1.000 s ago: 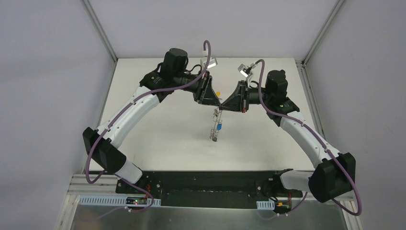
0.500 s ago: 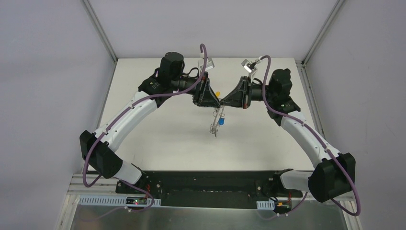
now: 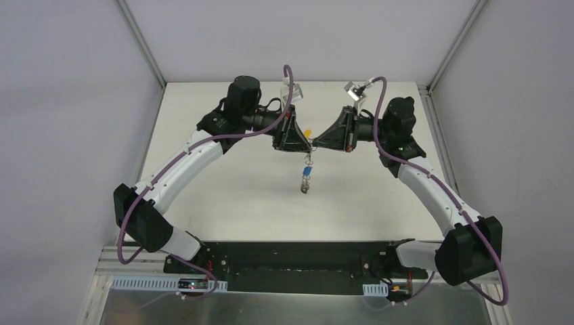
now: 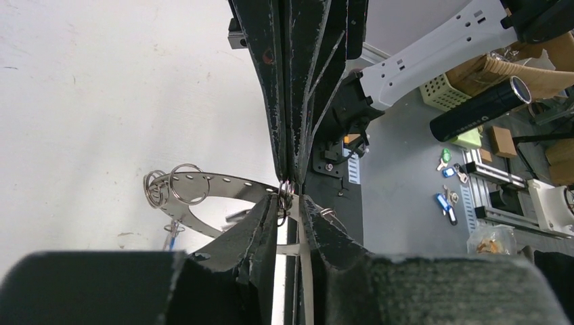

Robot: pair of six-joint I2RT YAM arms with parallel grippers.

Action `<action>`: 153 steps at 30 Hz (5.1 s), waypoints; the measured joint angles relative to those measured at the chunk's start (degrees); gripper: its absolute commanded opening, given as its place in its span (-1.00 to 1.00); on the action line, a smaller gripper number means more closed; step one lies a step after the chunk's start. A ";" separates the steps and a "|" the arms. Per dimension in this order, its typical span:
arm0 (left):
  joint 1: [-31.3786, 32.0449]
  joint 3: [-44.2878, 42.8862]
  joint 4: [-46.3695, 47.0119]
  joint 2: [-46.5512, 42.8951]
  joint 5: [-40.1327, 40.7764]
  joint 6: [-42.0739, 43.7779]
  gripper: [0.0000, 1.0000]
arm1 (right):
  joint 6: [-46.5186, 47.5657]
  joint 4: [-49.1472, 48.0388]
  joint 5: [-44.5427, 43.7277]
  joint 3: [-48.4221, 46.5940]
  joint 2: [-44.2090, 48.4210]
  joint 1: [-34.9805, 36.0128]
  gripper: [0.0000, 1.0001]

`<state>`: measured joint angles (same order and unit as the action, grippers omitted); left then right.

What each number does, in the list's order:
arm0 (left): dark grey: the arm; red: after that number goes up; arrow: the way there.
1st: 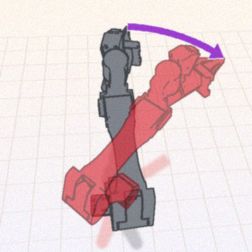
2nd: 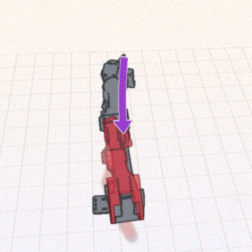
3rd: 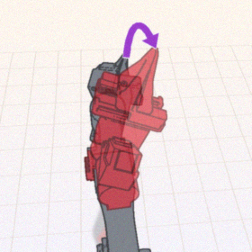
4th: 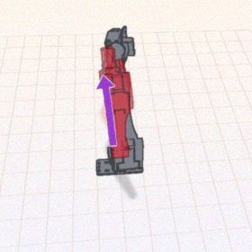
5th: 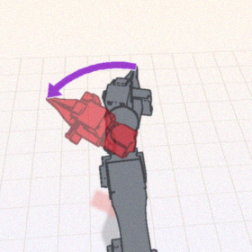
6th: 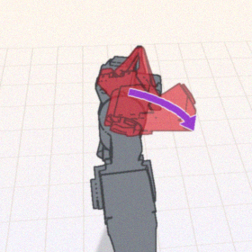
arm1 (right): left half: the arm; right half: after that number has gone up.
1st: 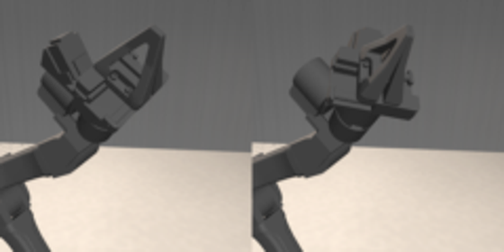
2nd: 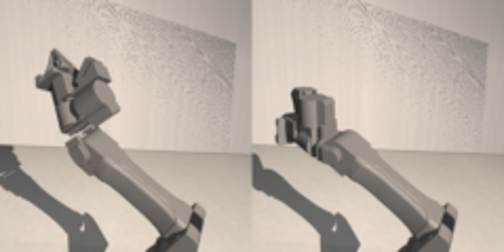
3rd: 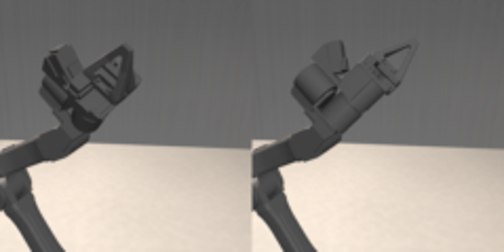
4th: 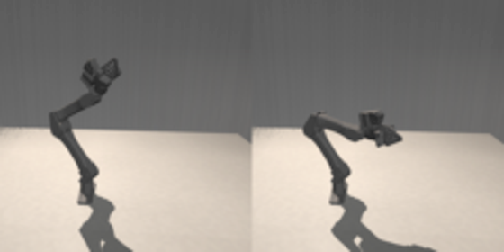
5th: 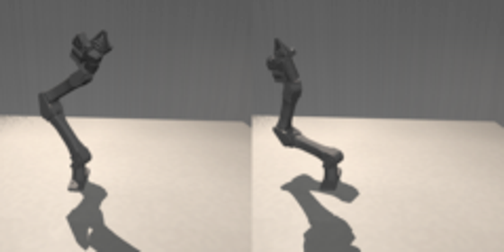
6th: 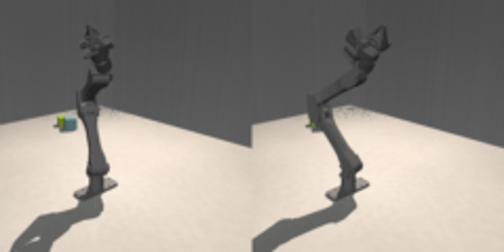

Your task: Put the keys on the keyring

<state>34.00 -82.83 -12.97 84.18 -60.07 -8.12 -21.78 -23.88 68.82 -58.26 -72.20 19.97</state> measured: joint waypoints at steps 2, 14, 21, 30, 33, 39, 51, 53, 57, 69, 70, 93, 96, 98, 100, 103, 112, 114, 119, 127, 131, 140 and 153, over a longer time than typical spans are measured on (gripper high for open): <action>0.00 0.00 0.15 0.00 0.02 0.02 -0.76 | -0.15 -0.13 0.07 0.04 0.00 -0.09 -1.00; -0.24 -3.37 -4.42 2.12 0.44 -1.38 -1.00 | -0.20 -2.73 0.46 1.57 0.11 -0.42 -0.96; 0.20 -17.14 -26.58 7.67 6.40 8.02 -1.00 | 16.13 15.28 -2.03 -1.16 1.64 -0.48 -0.22; 5.05 -26.77 -44.57 10.34 15.72 15.23 -1.00 | 29.44 29.92 -3.61 -3.89 4.61 1.66 0.06; 5.79 -27.45 -46.07 10.99 15.47 15.41 -1.00 | 30.25 30.82 -3.63 -3.89 4.61 2.62 -0.02; 5.81 -27.54 -47.01 12.63 13.70 15.17 -1.00 | 29.79 29.70 -3.41 -3.85 4.61 3.65 -0.10; 5.81 -27.54 -46.60 13.68 9.79 14.75 -1.00 | 29.27 27.45 -3.48 -2.73 2.64 5.40 -0.32; 5.81 -27.54 -46.34 13.68 9.46 14.75 -1.00 | 29.31 27.17 -3.43 -2.73 2.38 5.49 -0.45; 5.81 -27.54 -46.27 13.68 9.29 14.75 -1.00 | 28.59 26.84 -3.15 -2.73 2.23 5.53 -0.65; 5.57 -27.54 -46.23 13.70 9.42 14.84 -0.70 | 25.20 23.37 -0.50 -1.81 2.16 5.57 -1.00; 5.25 -27.45 -45.90 13.70 9.31 14.93 -0.62 | 24.85 23.21 -0.55 -1.81 2.16 5.38 -1.00; 1.90 -11.08 -18.97 5.88 4.20 5.51 -0.84 | 8.46 9.57 -1.05 -0.85 1.40 1.68 -1.00; 1.90 -10.95 -18.64 5.64 3.34 5.22 -1.00 | 8.33 9.40 -1.16 -0.74 1.36 1.51 -1.00; 1.90 -10.93 -18.53 5.53 3.26 5.11 -1.00 | 8.20 8.85 -1.09 -0.44 1.38 1.29 -1.00; 1.90 -10.78 -18.53 5.53 3.28 5.03 -1.00 | 8.24 8.13 -1.09 0.02 1.38 1.22 -1.00; 1.90 -10.75 -19.08 5.53 3.45 4.90 -1.00 | 8.52 7.37 -1.11 0.76 1.42 1.22 -0.99; 2.10 -23.43 -36.63 11.28 8.63 11.76 -1.00 | 16.85 15.47 -2.25 1.11 2.54 1.22 -0.23; 2.58 -26.51 -40.65 12.96 9.97 13.40 -1.00 | 17.86 16.61 -2.36 1.09 2.78 1.22 -0.16; 5.07 -29.99 -47.78 15.47 11.80 15.65 -1.00 | 19.30 18.12 -2.43 1.05 2.95 1.40 -0.02; 6.49 -31.67 -51.91 16.87 11.19 16.61 -1.00 | 21.09 18.91 -2.47 1.05 2.95 2.71 -0.07; 6.54 -31.82 -52.50 16.96 11.10 16.72 -1.00 | 21.35 19.08 -2.29 1.05 2.95 3.23 -0.17; 6.54 -32.13 -52.81 17.92 11.10 16.76 -1.00 | 21.38 19.06 -1.90 1.05 2.91 4.42 -0.50; 6.54 -32.17 -52.85 17.94 11.10 16.76 -1.00 | 21.42 19.04 -0.83 1.05 2.29 4.90 -0.71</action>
<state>40.53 -115.00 -65.82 102.13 -48.97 8.64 -0.36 -4.84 67.99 -57.21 -69.91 24.86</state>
